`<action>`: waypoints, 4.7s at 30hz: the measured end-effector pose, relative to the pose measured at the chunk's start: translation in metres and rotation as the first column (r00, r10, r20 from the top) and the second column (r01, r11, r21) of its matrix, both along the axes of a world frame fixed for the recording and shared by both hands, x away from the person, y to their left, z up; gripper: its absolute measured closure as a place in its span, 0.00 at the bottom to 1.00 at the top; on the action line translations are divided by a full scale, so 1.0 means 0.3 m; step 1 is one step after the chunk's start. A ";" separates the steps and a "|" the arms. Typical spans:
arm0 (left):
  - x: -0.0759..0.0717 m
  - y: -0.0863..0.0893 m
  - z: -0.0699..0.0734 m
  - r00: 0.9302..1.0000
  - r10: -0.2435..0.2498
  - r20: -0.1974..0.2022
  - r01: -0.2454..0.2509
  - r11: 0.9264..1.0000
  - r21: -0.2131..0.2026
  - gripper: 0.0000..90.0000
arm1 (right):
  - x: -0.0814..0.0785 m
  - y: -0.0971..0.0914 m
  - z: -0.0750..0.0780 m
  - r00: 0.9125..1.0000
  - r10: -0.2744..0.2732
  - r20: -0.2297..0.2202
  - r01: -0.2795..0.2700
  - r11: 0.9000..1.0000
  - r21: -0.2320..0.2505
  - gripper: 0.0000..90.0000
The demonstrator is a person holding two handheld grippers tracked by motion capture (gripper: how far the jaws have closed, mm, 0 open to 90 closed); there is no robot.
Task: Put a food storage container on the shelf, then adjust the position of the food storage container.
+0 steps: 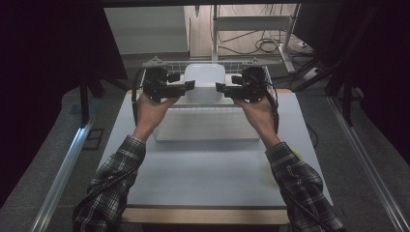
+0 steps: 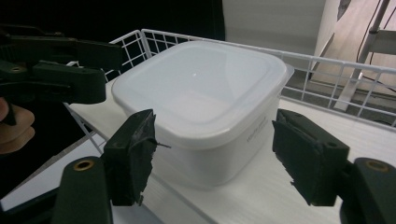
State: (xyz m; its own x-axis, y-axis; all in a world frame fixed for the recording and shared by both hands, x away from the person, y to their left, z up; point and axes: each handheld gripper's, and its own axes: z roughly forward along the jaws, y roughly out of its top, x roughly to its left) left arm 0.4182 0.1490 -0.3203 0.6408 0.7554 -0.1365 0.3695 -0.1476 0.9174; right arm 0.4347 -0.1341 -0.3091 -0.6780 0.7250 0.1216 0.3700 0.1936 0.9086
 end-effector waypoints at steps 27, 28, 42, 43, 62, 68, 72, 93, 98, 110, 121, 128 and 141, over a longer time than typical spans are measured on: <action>-0.258 0.022 -0.153 0.992 -0.122 0.034 0.119 0.990 0.072 0.05 | -0.201 -0.090 -0.136 0.994 0.109 0.004 -0.109 0.991 -0.072 0.13; -0.266 0.025 -0.162 0.992 -0.122 0.039 0.118 0.990 0.075 0.05 | -0.207 -0.093 -0.143 0.994 0.112 -0.001 -0.112 0.991 -0.079 0.13; -0.360 0.052 -0.289 0.992 -0.116 0.043 0.111 0.988 0.110 0.07 | -0.291 -0.151 -0.261 0.991 0.130 0.016 -0.127 0.983 -0.130 0.10; -0.365 0.052 -0.297 0.992 -0.118 0.040 0.113 0.987 0.110 0.07 | -0.296 -0.156 -0.270 0.991 0.129 0.013 -0.127 0.984 -0.125 0.10; -0.442 0.079 -0.465 0.997 -0.082 0.012 0.081 0.992 0.098 0.06 | -0.393 -0.238 -0.391 0.998 0.063 0.012 -0.061 0.986 -0.158 0.08; -0.468 0.075 -0.516 0.997 -0.075 0.007 0.074 0.989 0.129 0.06 | -0.431 -0.269 -0.440 0.998 0.055 -0.025 -0.059 0.986 -0.156 0.08; -0.494 0.066 -0.552 0.997 -0.080 0.003 0.078 0.980 0.181 0.06 | -0.460 -0.283 -0.475 0.998 0.040 -0.042 -0.046 0.987 -0.156 0.08; -0.542 0.093 -0.624 0.999 -0.049 -0.021 0.052 0.972 0.228 0.05 | -0.490 -0.313 -0.544 0.994 -0.042 -0.097 0.018 0.972 -0.233 0.02; -0.539 0.099 -0.628 0.999 -0.044 -0.025 0.048 0.974 0.219 0.05 | -0.489 -0.344 -0.522 0.992 -0.087 -0.094 0.062 0.968 -0.242 0.12; -0.537 0.099 -0.635 0.999 -0.044 -0.031 0.049 0.975 0.217 0.05 | -0.489 -0.505 -0.476 0.974 -0.217 -0.064 0.194 0.947 -0.258 0.86; -0.535 0.101 -0.638 0.998 -0.046 -0.035 0.052 0.976 0.212 0.06 | -0.489 -0.632 -0.475 0.934 -0.354 -0.056 0.323 0.899 -0.296 1.00; -0.533 0.101 -0.642 0.998 -0.047 -0.041 0.055 0.976 0.209 0.06 | -0.468 -0.726 -0.503 0.896 -0.439 -0.071 0.402 0.868 -0.290 0.99; -0.529 0.095 -0.649 0.997 -0.056 -0.055 0.067 0.973 0.222 0.06 | -0.417 -0.735 -0.559 0.873 -0.473 -0.120 0.418 0.851 -0.317 0.99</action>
